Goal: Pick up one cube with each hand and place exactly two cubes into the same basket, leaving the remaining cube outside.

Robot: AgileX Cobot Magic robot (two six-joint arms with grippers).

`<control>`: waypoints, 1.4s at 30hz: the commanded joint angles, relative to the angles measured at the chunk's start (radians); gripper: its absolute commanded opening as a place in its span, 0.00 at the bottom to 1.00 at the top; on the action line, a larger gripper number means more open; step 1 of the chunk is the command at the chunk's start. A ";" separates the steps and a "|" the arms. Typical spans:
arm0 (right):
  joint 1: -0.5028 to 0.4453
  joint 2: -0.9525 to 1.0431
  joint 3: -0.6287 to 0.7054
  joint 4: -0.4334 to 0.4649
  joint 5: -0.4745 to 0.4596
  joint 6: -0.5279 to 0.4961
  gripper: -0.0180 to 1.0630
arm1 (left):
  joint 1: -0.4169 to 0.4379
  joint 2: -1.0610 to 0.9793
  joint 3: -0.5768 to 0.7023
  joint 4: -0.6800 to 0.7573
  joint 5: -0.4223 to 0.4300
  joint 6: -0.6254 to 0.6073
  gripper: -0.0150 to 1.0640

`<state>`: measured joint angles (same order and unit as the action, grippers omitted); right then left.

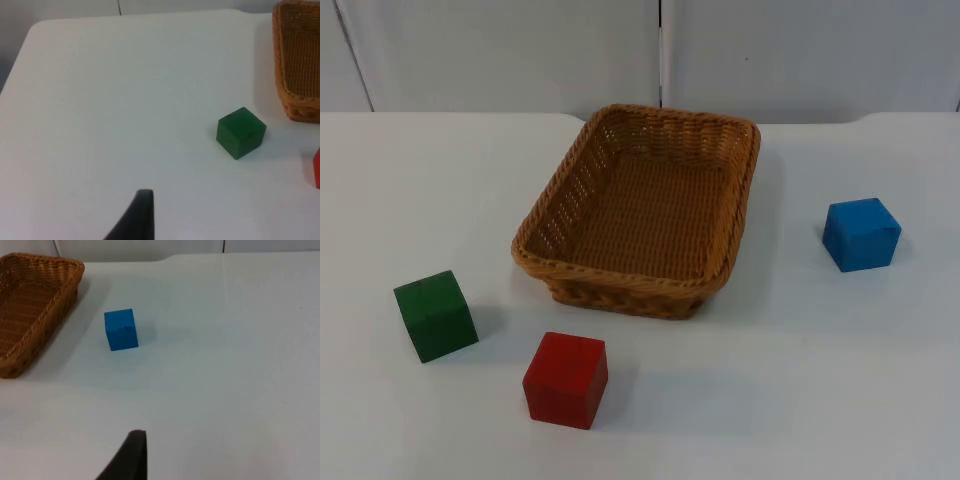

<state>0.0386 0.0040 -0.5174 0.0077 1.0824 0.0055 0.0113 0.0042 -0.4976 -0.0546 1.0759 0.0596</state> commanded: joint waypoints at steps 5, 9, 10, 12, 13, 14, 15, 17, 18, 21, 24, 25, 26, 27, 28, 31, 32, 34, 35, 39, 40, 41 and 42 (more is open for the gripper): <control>-0.005 0.054 -0.029 0.001 -0.042 0.002 0.99 | 0.003 0.016 -0.049 -0.032 -0.030 -0.005 0.99; -0.005 0.115 -0.058 -0.008 -0.086 0.002 0.99 | 0.003 0.080 -0.084 -0.034 -0.071 -0.005 0.99; -0.005 0.130 -0.066 -0.008 -0.096 0.002 0.99 | 0.003 0.090 -0.089 -0.034 -0.073 -0.005 0.99; -0.005 0.149 -0.073 -0.008 -0.105 0.002 0.99 | 0.003 0.108 -0.100 -0.034 -0.080 -0.005 0.99; -0.005 0.167 -0.081 -0.008 -0.109 0.002 0.99 | 0.003 0.123 -0.108 -0.034 -0.085 -0.005 0.99; -0.005 0.184 -0.086 -0.008 -0.117 0.002 0.99 | 0.003 0.139 -0.117 -0.034 -0.091 -0.005 0.99; -0.005 0.197 -0.093 -0.008 -0.124 -0.006 0.99 | 0.003 0.157 -0.125 -0.034 -0.098 -0.005 0.99; -0.005 0.223 -0.101 -0.008 -0.159 -0.006 0.99 | 0.003 0.179 -0.136 -0.043 -0.112 -0.005 0.99; -0.005 0.237 -0.108 -0.008 -0.184 -0.006 0.99 | 0.003 0.192 -0.140 -0.044 -0.125 -0.005 0.99; -0.005 0.264 -0.127 -0.008 -0.213 -0.006 0.99 | 0.003 0.214 -0.147 -0.058 -0.143 -0.005 0.99; -0.005 0.309 -0.162 -0.008 -0.237 -0.017 0.99 | 0.003 0.247 -0.147 -0.088 -0.171 -0.005 0.99; -0.005 0.309 -0.162 -0.008 -0.237 -0.017 0.99 | 0.003 0.247 -0.147 -0.088 -0.171 -0.005 0.99; -0.005 0.324 -0.174 -0.008 -0.245 -0.017 0.99 | 0.003 0.256 -0.147 -0.098 -0.178 -0.005 0.99; -0.005 0.339 -0.183 -0.002 -0.257 -0.017 0.99 | 0.003 0.268 -0.147 -0.100 -0.188 -0.005 0.99; -0.005 0.349 -0.192 -0.002 -0.269 -0.017 0.99 | 0.003 0.277 -0.147 -0.101 -0.198 -0.005 0.99; -0.005 0.373 -0.209 -0.002 -0.284 -0.017 0.99 | 0.003 0.300 -0.147 -0.102 -0.218 -0.005 0.99; -0.005 0.384 -0.214 -0.002 -0.292 -0.017 0.99 | 0.003 0.312 -0.147 -0.102 -0.227 -0.005 0.99; -0.005 0.407 -0.224 -0.002 -0.303 -0.017 0.99 | 0.003 0.334 -0.149 -0.123 -0.245 -0.005 0.99; -0.005 0.420 -0.231 -0.002 -0.308 -0.021 0.99 | 0.003 0.348 -0.149 -0.132 -0.254 -0.001 0.99; -0.005 0.455 -0.248 -0.002 -0.341 -0.021 0.99 | 0.003 0.387 -0.149 -0.175 -0.281 0.037 0.99; -0.005 0.466 -0.255 -0.002 -0.346 -0.021 0.99 | 0.003 0.402 -0.149 -0.187 -0.292 0.047 0.99; -0.005 0.481 -0.265 -0.002 -0.346 -0.021 0.99 | 0.003 0.417 -0.149 -0.198 -0.301 0.055 0.99; -0.005 0.497 -0.273 -0.002 -0.346 -0.021 0.99 | 0.003 0.430 -0.149 -0.206 -0.308 0.060 0.99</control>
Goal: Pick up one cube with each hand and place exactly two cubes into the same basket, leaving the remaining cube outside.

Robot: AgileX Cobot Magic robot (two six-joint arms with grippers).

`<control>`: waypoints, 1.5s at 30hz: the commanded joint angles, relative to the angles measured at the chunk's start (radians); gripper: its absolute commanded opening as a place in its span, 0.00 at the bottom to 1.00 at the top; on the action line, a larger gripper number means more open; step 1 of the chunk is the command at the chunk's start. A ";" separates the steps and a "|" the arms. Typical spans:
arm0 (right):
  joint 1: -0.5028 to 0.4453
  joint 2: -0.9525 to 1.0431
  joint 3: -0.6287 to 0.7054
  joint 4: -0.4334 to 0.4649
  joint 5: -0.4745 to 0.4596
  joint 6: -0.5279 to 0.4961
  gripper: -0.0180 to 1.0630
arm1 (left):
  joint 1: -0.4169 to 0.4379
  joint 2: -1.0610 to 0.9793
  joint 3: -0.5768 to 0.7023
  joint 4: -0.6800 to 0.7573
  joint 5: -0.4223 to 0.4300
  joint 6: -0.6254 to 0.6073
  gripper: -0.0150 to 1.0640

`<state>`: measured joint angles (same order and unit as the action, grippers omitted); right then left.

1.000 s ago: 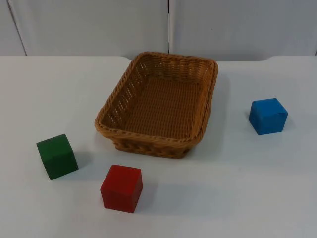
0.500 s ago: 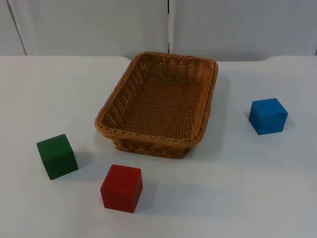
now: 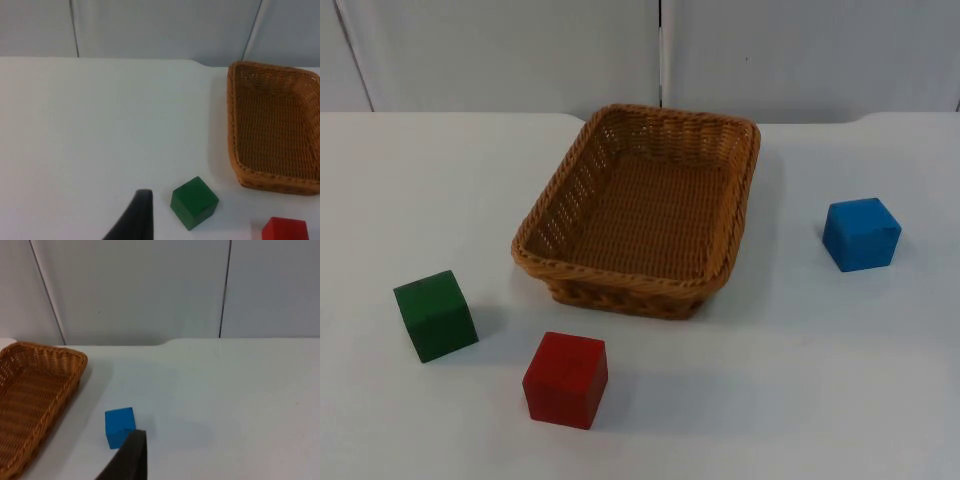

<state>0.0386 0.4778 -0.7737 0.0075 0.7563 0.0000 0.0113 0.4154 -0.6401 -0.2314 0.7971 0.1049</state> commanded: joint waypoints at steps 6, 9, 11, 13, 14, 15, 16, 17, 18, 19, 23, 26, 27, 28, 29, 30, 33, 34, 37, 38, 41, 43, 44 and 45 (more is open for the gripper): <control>-0.005 0.098 -0.055 0.000 -0.020 -0.016 0.99 | 0.003 0.103 -0.035 -0.063 -0.034 0.057 0.99; -0.005 0.125 -0.069 0.000 -0.020 -0.016 0.99 | 0.003 0.134 -0.047 -0.063 -0.036 0.074 0.99; -0.005 0.140 -0.074 0.000 -0.020 -0.016 0.99 | 0.003 0.159 -0.057 -0.063 -0.038 0.074 0.99; -0.005 0.174 -0.089 0.000 -0.020 -0.029 0.99 | 0.003 0.191 -0.067 -0.065 -0.046 0.074 0.99; -0.005 0.190 -0.097 0.000 -0.020 -0.044 0.99 | 0.003 0.203 -0.073 -0.066 -0.048 0.074 0.99; -0.005 0.203 -0.102 0.000 -0.020 -0.044 0.99 | 0.003 0.220 -0.079 -0.068 -0.048 0.076 0.99; -0.005 0.219 -0.106 0.000 -0.022 -0.044 0.99 | 0.003 0.237 -0.086 -0.068 -0.048 0.079 0.99; -0.005 0.219 -0.106 0.000 -0.022 -0.044 0.99 | 0.003 0.237 -0.086 -0.068 -0.048 0.079 0.99; -0.005 0.235 -0.113 0.000 -0.022 -0.044 0.99 | 0.003 0.250 -0.091 -0.068 -0.048 0.082 0.99; -0.005 0.252 -0.119 0.000 -0.022 -0.044 0.99 | 0.003 0.265 -0.095 -0.074 -0.048 0.087 0.99; -0.005 0.295 -0.130 0.002 -0.024 -0.046 0.99 | 0.003 0.302 -0.111 -0.083 -0.048 0.101 0.99; -0.005 0.361 -0.153 0.002 -0.026 -0.065 0.99 | 0.003 0.347 -0.122 -0.101 -0.048 0.134 0.99; -0.005 0.361 -0.153 0.002 -0.026 -0.065 0.99 | 0.003 0.347 -0.122 -0.101 -0.048 0.134 0.99; -0.005 0.379 -0.162 0.005 -0.026 -0.067 0.99 | 0.003 0.364 -0.127 -0.101 -0.048 0.134 0.99; -0.005 0.403 -0.173 0.011 -0.023 -0.067 0.99 | 0.003 0.376 -0.133 -0.101 -0.048 0.134 0.99; -0.005 0.426 -0.185 0.024 -0.023 -0.072 0.99 | 0.003 0.388 -0.136 -0.101 -0.048 0.139 0.99; -0.005 0.468 -0.204 0.027 -0.021 -0.079 0.99 | 0.003 0.423 -0.145 -0.101 -0.052 0.159 0.99; -0.005 0.490 -0.213 0.027 -0.021 -0.079 0.99 | 0.003 0.441 -0.150 -0.101 -0.052 0.163 0.99; -0.005 0.554 -0.244 0.031 -0.021 -0.079 0.99 | 0.003 0.499 -0.166 -0.101 -0.054 0.175 0.99; -0.005 0.577 -0.255 0.042 -0.021 -0.083 0.99 | 0.003 0.520 -0.168 -0.101 -0.054 0.175 0.99; -0.005 0.619 -0.276 0.090 -0.021 -0.133 0.99 | 0.003 0.559 -0.174 -0.104 -0.058 0.186 0.99; -0.005 0.641 -0.286 0.120 -0.021 -0.153 0.99 | 0.003 0.579 -0.174 -0.106 -0.067 0.193 0.99; -0.005 0.665 -0.294 0.145 -0.021 -0.158 0.99 | 0.003 0.597 -0.174 -0.109 -0.072 0.199 0.99; -0.005 0.687 -0.300 0.160 -0.021 -0.170 0.99 | 0.003 0.617 -0.174 -0.109 -0.080 0.209 0.99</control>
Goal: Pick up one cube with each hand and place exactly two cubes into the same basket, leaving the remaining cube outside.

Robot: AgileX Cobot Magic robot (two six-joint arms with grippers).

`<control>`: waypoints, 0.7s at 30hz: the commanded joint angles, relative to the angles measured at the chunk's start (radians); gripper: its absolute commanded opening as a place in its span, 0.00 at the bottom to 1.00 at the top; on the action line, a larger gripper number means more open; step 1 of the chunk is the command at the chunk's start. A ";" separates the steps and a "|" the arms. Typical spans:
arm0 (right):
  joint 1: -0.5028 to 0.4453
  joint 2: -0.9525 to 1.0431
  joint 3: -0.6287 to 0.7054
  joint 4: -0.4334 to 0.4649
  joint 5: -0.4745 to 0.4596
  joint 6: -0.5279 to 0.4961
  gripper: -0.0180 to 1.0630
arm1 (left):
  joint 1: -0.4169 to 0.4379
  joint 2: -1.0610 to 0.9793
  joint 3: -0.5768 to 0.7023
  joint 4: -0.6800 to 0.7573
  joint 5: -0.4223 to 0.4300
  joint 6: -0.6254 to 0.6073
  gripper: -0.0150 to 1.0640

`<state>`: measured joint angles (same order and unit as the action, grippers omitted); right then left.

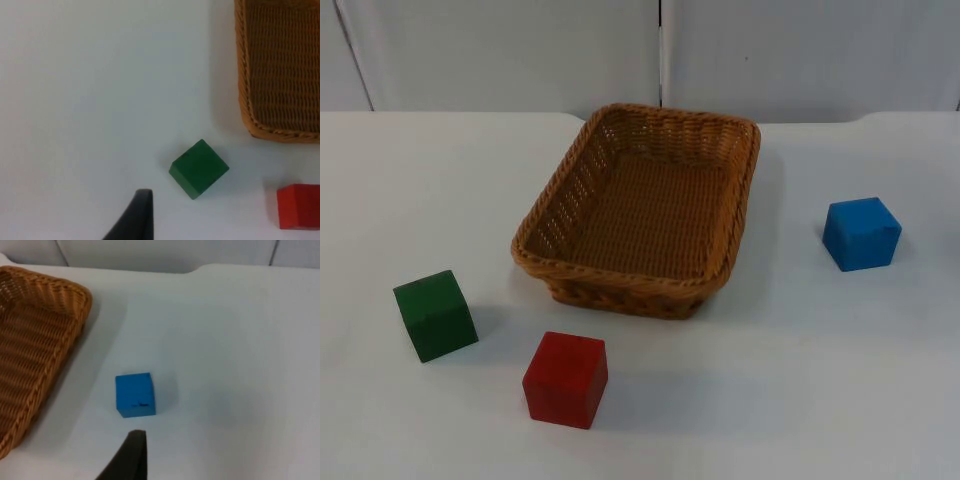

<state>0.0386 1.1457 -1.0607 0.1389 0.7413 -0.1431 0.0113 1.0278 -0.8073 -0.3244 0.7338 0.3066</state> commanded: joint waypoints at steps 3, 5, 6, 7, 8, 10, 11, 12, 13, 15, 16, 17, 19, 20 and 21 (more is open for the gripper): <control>0.007 0.077 -0.017 0.023 -0.009 -0.029 0.99 | 0.003 0.066 -0.007 -0.046 -0.037 0.038 0.99; 0.018 0.095 -0.017 0.021 -0.009 -0.029 0.99 | 0.003 0.087 -0.007 -0.062 -0.041 0.059 0.99; 0.033 0.115 -0.017 0.021 -0.009 -0.029 0.99 | 0.003 0.107 -0.007 -0.086 -0.043 0.089 0.99; 0.052 0.135 -0.017 0.021 -0.015 -0.029 0.99 | 0.003 0.125 -0.007 -0.111 -0.045 0.117 0.99; 0.070 0.156 -0.017 0.021 -0.025 -0.029 0.99 | 0.003 0.147 -0.007 -0.125 -0.054 0.143 0.99; 0.090 0.174 -0.017 0.021 -0.040 -0.029 0.99 | 0.003 0.170 -0.007 -0.137 -0.062 0.153 0.99; 0.109 0.195 -0.017 0.021 -0.053 -0.029 0.99 | 0.001 0.192 -0.007 -0.144 -0.068 0.158 0.99; 0.124 0.217 -0.017 0.021 -0.065 -0.029 0.99 | 0.001 0.210 -0.007 -0.147 -0.072 0.160 0.99; 0.139 0.238 -0.017 0.021 -0.081 -0.027 0.99 | 0.001 0.232 -0.007 -0.149 -0.077 0.160 0.99; 0.157 0.267 -0.017 0.021 -0.102 -0.025 0.99 | -0.001 0.263 -0.007 -0.153 -0.086 0.174 0.99; 0.162 0.287 -0.020 0.021 -0.111 -0.017 0.99 | -0.001 0.281 -0.007 -0.163 -0.091 0.186 0.99; 0.172 0.310 -0.028 0.021 -0.115 -0.003 0.99 | -0.001 0.302 -0.007 -0.168 -0.097 0.197 0.99; 0.172 0.354 -0.059 0.021 -0.108 0.009 0.99 | -0.001 0.347 -0.007 -0.185 -0.101 0.202 0.99; 0.172 0.378 -0.078 0.021 -0.102 0.019 0.99 | -0.001 0.364 -0.007 -0.197 -0.104 0.202 0.99; 0.172 0.378 -0.078 0.021 -0.102 0.019 0.99 | -0.001 0.364 -0.007 -0.197 -0.104 0.202 0.99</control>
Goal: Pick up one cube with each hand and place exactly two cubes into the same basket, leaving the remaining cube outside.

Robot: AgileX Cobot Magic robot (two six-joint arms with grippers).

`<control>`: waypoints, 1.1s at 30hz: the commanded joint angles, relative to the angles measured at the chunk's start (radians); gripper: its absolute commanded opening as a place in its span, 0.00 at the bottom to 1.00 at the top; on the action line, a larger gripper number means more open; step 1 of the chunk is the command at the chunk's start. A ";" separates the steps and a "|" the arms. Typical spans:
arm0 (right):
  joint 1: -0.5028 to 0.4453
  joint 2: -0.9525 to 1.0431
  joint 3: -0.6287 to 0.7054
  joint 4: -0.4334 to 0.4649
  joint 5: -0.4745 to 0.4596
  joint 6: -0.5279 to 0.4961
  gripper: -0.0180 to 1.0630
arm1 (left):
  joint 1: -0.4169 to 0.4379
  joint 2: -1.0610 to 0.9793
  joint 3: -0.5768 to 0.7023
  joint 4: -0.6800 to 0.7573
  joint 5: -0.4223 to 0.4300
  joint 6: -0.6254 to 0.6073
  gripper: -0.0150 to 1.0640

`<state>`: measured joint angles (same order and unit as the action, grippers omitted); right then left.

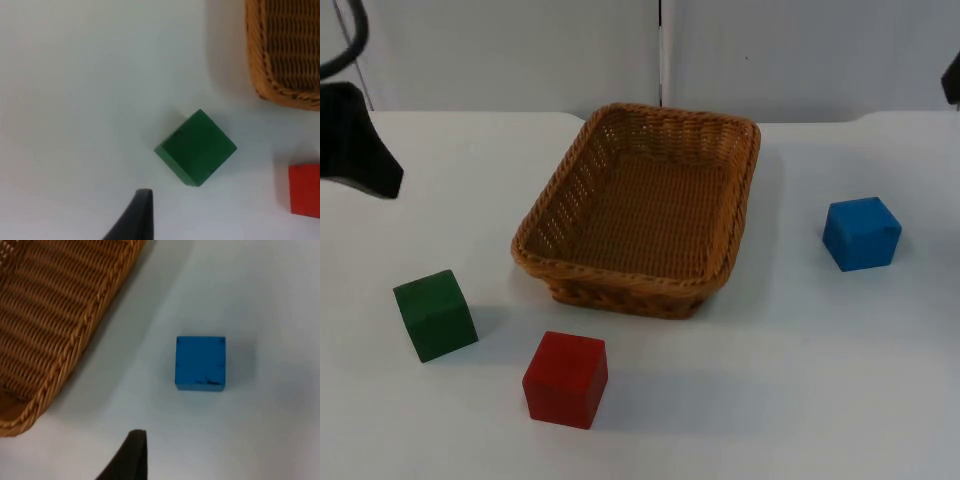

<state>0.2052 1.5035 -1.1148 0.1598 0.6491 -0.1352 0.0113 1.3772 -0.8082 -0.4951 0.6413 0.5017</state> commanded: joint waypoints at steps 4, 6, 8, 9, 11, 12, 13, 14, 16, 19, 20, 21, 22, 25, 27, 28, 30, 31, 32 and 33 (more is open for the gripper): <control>0.005 0.101 -0.088 0.000 0.007 0.020 0.99 | -0.001 0.095 -0.010 -0.079 -0.028 0.015 0.99; 0.005 0.120 -0.101 0.000 0.007 0.030 0.99 | -0.001 0.117 -0.018 -0.085 -0.028 0.013 0.99; 0.005 0.158 -0.123 0.000 0.007 0.037 0.99 | -0.001 0.154 -0.035 -0.117 -0.026 0.005 0.99; 0.005 0.174 -0.131 0.000 0.009 0.037 0.99 | -0.001 0.173 -0.047 -0.132 -0.026 0.002 0.99; 0.005 0.194 -0.142 0.000 0.009 0.039 0.99 | -0.001 0.190 -0.056 -0.152 -0.026 -0.002 0.99; 0.005 0.222 -0.158 0.000 0.009 0.041 0.99 | -0.001 0.212 -0.069 -0.176 -0.026 -0.001 0.99; 0.005 0.240 -0.169 0.000 0.012 0.041 0.99 | -0.001 0.230 -0.079 -0.185 -0.026 -0.006 0.99; 0.005 0.261 -0.183 0.000 0.013 0.041 0.99 | -0.001 0.247 -0.089 -0.190 -0.026 -0.014 0.99; 0.005 0.280 -0.198 0.000 0.015 0.041 0.99 | -0.001 0.262 -0.097 -0.196 -0.028 -0.023 0.99; 0.005 0.337 -0.245 0.000 0.015 0.049 0.99 | -0.001 0.311 -0.114 -0.198 -0.030 -0.060 0.99; 0.005 0.357 -0.263 0.000 0.018 0.049 0.99 | -0.001 0.324 -0.117 -0.198 -0.030 -0.071 0.99; 0.005 0.357 -0.263 0.000 0.018 0.049 0.99 | -0.001 0.324 -0.117 -0.198 -0.030 -0.071 0.99; 0.012 0.376 -0.279 0.000 0.021 0.049 0.99 | -0.001 0.339 -0.117 -0.198 -0.038 -0.087 0.99; 0.028 0.429 -0.322 -0.032 0.024 0.049 0.99 | -0.015 0.378 -0.117 -0.193 -0.063 -0.131 0.99; 0.030 0.442 -0.330 -0.038 0.024 0.051 0.99 | -0.026 0.391 -0.117 -0.193 -0.080 -0.149 0.99; 0.040 0.458 -0.336 -0.048 0.025 0.066 0.99 | -0.041 0.403 -0.117 -0.191 -0.095 -0.163 0.99; 0.040 0.486 -0.351 -0.053 0.025 0.076 0.99 | -0.068 0.428 -0.119 -0.169 -0.138 -0.213 0.99; 0.040 0.486 -0.351 -0.053 0.025 0.076 0.99 | -0.068 0.428 -0.119 -0.169 -0.138 -0.213 0.99; 0.048 0.497 -0.351 -0.051 0.021 0.081 0.99 | -0.088 0.450 -0.124 -0.111 -0.158 -0.285 0.99; 0.048 0.513 -0.353 -0.053 0.019 0.087 0.99 | -0.097 0.461 -0.128 -0.063 -0.166 -0.330 0.99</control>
<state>0.2463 2.0109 -1.4585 0.1142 0.6709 -0.0551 -0.0747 1.8291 -0.9312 -0.6043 0.4972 0.2288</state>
